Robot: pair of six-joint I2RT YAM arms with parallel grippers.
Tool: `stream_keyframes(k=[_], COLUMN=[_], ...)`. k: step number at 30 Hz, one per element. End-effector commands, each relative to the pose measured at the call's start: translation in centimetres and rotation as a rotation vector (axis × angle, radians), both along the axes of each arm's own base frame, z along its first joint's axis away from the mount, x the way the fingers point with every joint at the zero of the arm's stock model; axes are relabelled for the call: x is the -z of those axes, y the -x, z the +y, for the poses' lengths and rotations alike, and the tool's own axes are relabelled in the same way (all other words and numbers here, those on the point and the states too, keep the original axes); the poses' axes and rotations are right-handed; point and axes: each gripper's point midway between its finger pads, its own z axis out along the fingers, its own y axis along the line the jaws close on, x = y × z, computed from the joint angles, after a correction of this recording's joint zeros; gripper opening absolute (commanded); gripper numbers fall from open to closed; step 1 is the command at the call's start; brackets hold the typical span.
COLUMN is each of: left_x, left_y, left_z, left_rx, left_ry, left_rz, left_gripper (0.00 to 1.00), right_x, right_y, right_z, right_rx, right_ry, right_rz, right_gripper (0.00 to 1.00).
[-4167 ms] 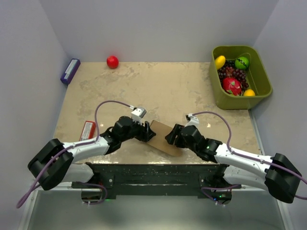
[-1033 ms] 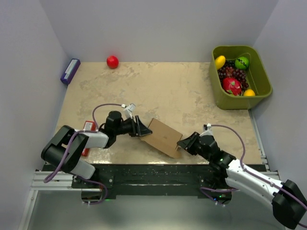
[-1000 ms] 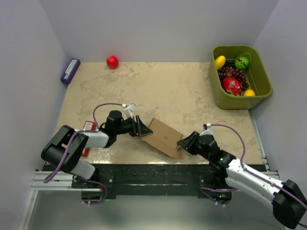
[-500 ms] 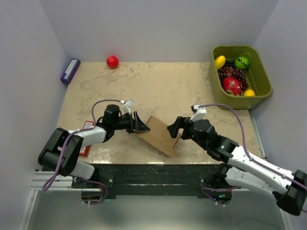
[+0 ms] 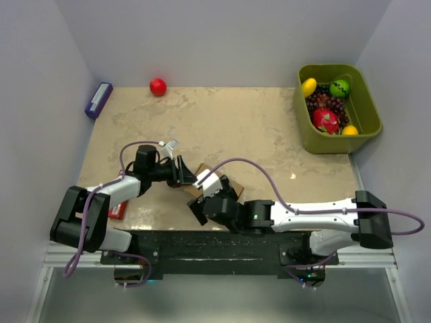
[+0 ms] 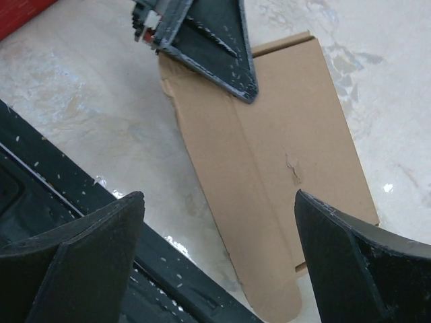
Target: Fold the paper box
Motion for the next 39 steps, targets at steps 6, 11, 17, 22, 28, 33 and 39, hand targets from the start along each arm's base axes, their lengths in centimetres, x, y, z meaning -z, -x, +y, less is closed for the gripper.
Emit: stream_keyframes(k=[6, 11, 17, 22, 28, 33, 39], left_x=[-2.3, -2.9, -3.5, -3.3, -3.4, -3.2, -3.2], left_y=[0.5, 1.2, 1.9, 2.3, 2.7, 3.3, 3.6], left_z=[0.5, 0.5, 0.7, 1.1, 1.1, 1.2, 1.1], left_rx=[0.044, 0.047, 0.056, 0.056, 0.071, 0.09, 0.107], left_ry=[0.061, 0.101, 0.11, 0.087, 0.094, 0.09, 0.101], left_rz=[-0.014, 0.014, 0.015, 0.013, 0.023, 0.021, 0.024], left_gripper=[0.25, 0.25, 0.25, 0.25, 0.25, 0.24, 0.24], right_x=[0.4, 1.5, 3.7, 4.5, 5.1, 5.4, 5.8], right_y=[-0.2, 0.1, -0.6, -1.0, -1.4, -1.8, -2.2], right_z=[0.7, 0.7, -0.2, -1.5, -2.9, -3.4, -4.0], right_rx=[0.085, 0.164, 0.243, 0.313, 0.333, 0.357, 0.322], right_ry=[0.225, 0.387, 0.522, 0.557, 0.653, 0.671, 0.754], right_rz=[-0.226, -0.366, -0.437, -0.486, -0.561, -0.589, -0.607], right_gripper=[0.96, 0.96, 0.97, 0.98, 0.99, 0.92, 0.75])
